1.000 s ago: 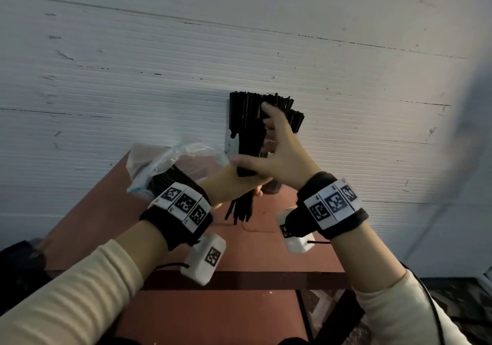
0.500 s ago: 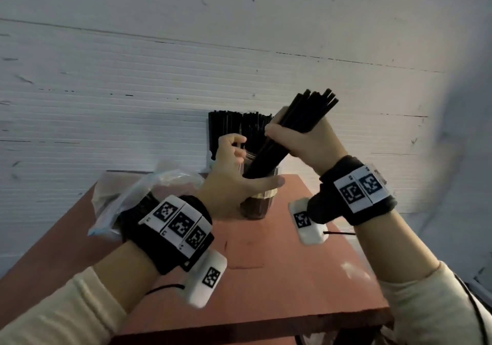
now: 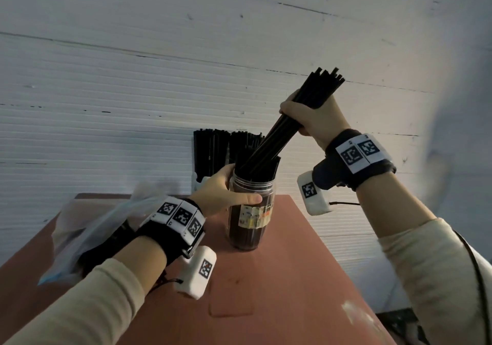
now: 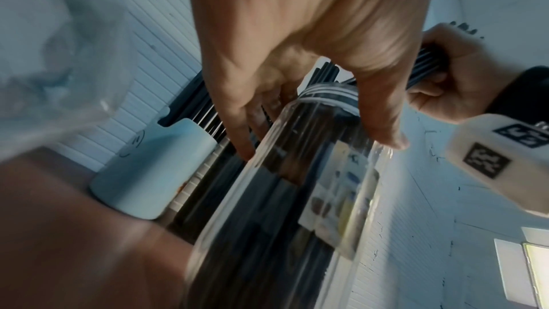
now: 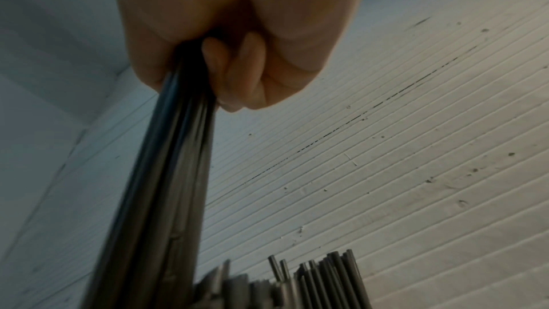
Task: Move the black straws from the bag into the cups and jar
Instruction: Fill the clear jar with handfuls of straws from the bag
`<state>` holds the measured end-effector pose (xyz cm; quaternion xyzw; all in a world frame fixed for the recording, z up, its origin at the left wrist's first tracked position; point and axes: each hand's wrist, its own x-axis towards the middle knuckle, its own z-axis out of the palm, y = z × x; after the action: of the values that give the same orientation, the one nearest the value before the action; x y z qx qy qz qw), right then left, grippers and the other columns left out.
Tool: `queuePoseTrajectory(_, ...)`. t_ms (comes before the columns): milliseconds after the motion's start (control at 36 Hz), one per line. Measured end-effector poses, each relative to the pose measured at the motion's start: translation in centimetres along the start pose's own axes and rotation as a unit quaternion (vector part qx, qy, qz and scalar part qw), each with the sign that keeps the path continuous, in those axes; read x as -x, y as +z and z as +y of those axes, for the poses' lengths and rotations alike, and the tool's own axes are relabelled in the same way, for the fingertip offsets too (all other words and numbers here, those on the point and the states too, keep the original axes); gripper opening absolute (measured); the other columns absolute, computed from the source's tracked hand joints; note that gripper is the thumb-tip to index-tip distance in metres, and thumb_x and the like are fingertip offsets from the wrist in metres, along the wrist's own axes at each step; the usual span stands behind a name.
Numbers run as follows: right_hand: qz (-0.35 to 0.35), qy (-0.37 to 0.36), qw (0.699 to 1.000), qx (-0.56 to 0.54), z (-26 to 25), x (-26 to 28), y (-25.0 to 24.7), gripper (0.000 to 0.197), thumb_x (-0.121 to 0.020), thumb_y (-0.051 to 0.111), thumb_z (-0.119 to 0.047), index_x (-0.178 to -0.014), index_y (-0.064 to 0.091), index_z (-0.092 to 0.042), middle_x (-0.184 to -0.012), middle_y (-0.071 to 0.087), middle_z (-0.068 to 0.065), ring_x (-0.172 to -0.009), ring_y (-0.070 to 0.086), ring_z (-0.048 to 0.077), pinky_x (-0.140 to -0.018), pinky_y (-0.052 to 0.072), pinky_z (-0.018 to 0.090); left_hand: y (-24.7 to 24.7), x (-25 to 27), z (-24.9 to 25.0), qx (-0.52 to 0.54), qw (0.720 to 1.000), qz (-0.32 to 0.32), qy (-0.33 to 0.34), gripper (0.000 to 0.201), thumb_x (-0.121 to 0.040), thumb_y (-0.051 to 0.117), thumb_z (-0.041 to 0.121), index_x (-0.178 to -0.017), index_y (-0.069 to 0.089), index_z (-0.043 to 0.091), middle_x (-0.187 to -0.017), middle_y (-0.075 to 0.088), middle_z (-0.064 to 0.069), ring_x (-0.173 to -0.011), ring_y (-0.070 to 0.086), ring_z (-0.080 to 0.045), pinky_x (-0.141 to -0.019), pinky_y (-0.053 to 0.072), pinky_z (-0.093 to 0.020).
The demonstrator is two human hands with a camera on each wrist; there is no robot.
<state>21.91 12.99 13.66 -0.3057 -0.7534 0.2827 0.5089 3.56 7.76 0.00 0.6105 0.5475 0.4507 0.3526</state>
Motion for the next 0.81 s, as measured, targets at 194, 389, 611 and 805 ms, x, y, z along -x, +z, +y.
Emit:
queuePoseTrajectory(194,-0.033,-0.011,0.998,0.061,1.0,-1.7,-0.1,0.009,-0.083,0.069,-0.019,-0.077,0.061,-0.017,-0.072,0.059,0.003,-0.067,0.055,0.02,-0.054,0.042,0.028,0.0,0.0,-0.3,-0.011,0.999,0.002,0.032,0.074,-0.072,0.084,0.02,-0.136,0.046,0.024,-0.108,0.064,0.019,-0.086,0.059,0.021,-0.067,0.046,-0.002)
queuePoseTrajectory(389,-0.117,0.001,0.985,0.124,2.2,-1.7,1.5,0.017,-0.084,0.07,-0.025,-0.083,0.063,-0.009,-0.076,0.062,0.003,-0.069,0.058,0.015,-0.058,0.044,0.027,0.2,0.0,-0.5,0.002,0.999,0.007,0.044,0.071,-0.076,0.08,0.014,-0.137,0.044,0.021,-0.103,0.058,0.025,-0.075,0.053,0.03,-0.062,0.042,0.003)
queuePoseTrajectory(611,-0.163,0.019,0.976,0.146,4.1,2.3,3.1,0.031,-0.084,0.068,-0.045,-0.103,0.066,-0.02,-0.098,0.067,-0.011,-0.091,0.061,-0.005,-0.073,0.045,0.012,0.3,0.3,-0.5,0.002,0.999,0.008,0.042,0.061,-0.077,0.08,0.016,-0.127,0.047,0.029,-0.103,0.06,0.023,-0.078,0.054,0.028,-0.064,0.043,0.002)
queuePoseTrajectory(805,-0.038,-0.08,0.992,0.089,3.1,3.2,2.9,0.071,-0.091,0.061,-0.038,-0.149,0.022,-0.024,-0.151,0.032,-0.007,-0.129,0.041,0.005,-0.103,0.04,0.025,0.3,0.1,-0.7,0.003,0.999,0.009,0.033,0.068,-0.073,0.083,0.025,-0.131,0.048,0.032,-0.112,0.062,0.022,-0.101,0.054,0.012,-0.089,0.043,-0.016)
